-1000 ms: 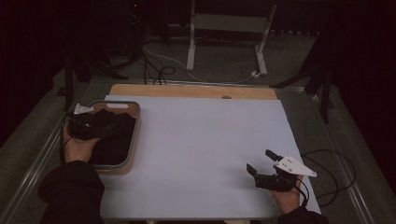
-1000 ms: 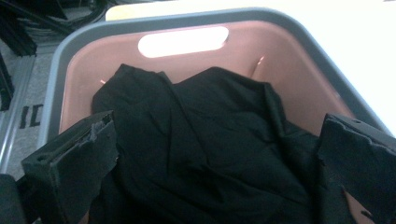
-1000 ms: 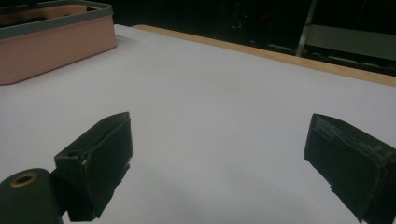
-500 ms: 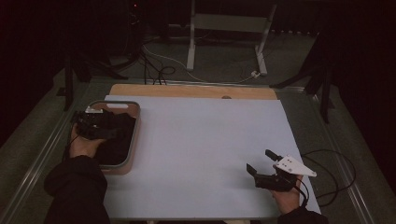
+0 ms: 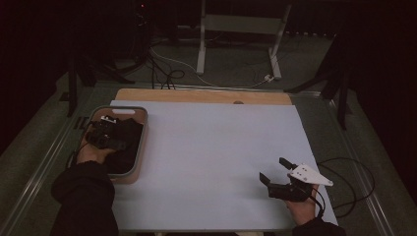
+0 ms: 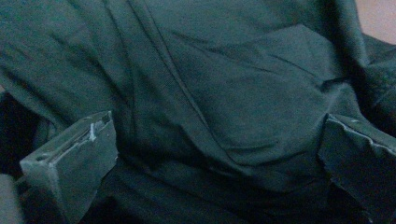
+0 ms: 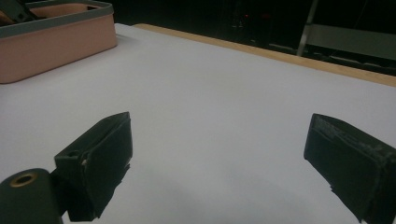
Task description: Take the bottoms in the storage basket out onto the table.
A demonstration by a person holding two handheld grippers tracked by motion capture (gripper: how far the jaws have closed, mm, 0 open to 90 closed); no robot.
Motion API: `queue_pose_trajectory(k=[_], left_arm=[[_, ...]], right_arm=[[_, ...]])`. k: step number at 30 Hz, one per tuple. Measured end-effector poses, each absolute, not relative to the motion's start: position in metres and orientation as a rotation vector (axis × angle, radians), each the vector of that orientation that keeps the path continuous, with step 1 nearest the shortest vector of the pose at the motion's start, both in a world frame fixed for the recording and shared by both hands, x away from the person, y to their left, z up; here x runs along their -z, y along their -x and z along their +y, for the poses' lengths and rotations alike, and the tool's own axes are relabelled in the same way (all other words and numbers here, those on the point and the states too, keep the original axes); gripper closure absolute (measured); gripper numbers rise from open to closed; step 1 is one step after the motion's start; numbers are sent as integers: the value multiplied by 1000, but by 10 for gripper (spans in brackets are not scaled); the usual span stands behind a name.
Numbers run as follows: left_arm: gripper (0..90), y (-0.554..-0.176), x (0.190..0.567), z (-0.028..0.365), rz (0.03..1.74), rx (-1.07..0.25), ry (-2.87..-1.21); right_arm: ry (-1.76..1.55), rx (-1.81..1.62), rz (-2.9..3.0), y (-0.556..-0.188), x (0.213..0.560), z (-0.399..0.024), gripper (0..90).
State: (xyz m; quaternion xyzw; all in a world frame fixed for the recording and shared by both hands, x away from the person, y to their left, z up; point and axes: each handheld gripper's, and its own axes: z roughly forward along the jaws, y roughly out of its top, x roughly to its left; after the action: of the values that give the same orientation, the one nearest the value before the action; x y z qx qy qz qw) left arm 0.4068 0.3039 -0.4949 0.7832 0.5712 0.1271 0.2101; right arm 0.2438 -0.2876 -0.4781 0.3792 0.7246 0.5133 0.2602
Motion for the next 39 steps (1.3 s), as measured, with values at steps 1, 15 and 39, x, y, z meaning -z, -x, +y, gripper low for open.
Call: queue_pose_trajectory(k=[1, 15, 39], left_arm=[[0, -407, 496, 303, 1587, -360, -2187], [0, -409, 499, 293, 1600, -398, -2280], [752, -407, 483, 294, 1661, -322, -2226]], right_arm=[[-1026, -1391, 1964, -244, 478, -288, 78], [-1025, -1386, 1966, -244, 478, -287, 78], [-1029, -1372, 1971, -243, 478, -289, 79]])
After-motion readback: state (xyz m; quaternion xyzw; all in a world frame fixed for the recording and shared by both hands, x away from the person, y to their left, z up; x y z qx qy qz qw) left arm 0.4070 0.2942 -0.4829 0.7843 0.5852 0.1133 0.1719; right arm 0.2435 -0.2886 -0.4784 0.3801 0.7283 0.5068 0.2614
